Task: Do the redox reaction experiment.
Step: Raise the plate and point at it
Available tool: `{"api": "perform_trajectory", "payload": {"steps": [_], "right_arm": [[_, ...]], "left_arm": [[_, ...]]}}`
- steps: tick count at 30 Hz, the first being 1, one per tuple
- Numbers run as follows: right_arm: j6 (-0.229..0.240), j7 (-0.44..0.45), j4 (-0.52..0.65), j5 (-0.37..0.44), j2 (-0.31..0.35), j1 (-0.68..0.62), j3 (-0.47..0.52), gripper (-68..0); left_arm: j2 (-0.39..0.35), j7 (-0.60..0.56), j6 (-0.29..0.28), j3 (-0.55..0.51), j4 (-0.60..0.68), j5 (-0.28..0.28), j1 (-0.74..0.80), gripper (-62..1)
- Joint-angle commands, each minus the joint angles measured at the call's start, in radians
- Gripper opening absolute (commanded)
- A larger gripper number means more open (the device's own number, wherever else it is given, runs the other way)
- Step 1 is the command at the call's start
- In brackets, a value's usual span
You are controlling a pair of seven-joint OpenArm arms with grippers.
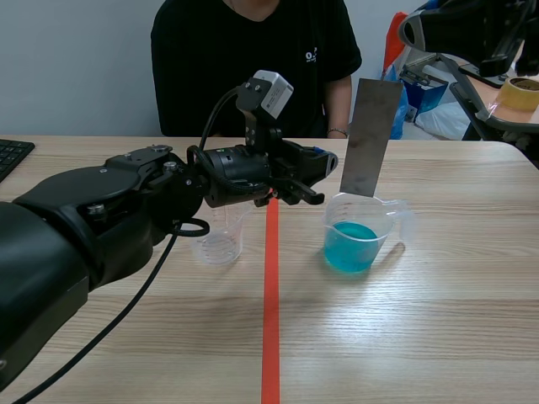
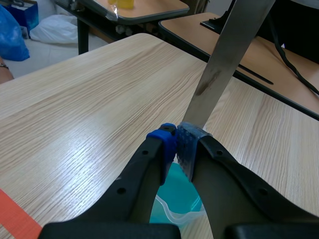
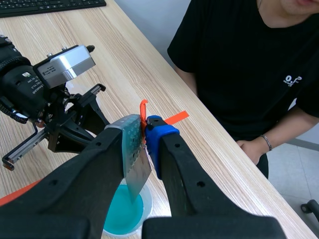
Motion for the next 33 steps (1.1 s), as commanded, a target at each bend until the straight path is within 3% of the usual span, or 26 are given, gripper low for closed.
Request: {"api": "perform_trajectory", "payload": {"steps": [1,33], "right_arm": [[-0.002,0.015,0.014,0.018,0.018,0.011,0.021,-66.7],[-0.002,0.016,0.014,0.022,0.018,0.011,0.021,-66.7]], "left_arm": [[0.002,-0.018,-0.002,-0.007,0.022,-0.012,-0.018,-56.9],[-0.002,-0.030,-0.001,-0.008,0.022,0.010,-0.014,-56.9]]}}
